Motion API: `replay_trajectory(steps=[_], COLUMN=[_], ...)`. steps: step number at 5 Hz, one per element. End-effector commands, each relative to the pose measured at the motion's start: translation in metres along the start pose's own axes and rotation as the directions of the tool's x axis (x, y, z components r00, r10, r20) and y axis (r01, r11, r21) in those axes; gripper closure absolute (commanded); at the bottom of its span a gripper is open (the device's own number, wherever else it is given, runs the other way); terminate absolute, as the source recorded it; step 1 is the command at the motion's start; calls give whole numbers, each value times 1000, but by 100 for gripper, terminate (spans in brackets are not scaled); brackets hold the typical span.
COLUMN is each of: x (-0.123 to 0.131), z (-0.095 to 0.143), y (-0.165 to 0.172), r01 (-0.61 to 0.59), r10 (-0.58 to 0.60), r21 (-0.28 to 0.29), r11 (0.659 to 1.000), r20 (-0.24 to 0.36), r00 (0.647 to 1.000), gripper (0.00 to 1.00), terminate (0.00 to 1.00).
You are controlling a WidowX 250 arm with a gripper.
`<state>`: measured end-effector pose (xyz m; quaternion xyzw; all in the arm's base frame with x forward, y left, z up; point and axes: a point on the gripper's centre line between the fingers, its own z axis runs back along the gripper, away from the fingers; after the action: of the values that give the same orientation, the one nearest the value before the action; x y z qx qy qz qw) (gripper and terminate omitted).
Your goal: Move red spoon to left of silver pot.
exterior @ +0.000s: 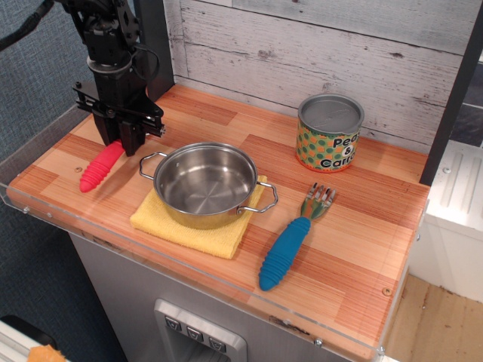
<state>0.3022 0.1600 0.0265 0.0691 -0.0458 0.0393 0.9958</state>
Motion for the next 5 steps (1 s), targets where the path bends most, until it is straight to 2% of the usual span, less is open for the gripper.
replay_trajectory(steps=[1, 2, 5], x=[-8, -9, -7], z=[11, 13, 26], y=[-1, 2, 8], r01=[-1, -20, -46], r10=[1, 20, 45], r21=[4, 4, 9], r11=[1000, 1000, 999], r20=[23, 30, 56], r00=[1000, 999, 997], gripper=[100, 0, 0], terminate=[0, 0, 0])
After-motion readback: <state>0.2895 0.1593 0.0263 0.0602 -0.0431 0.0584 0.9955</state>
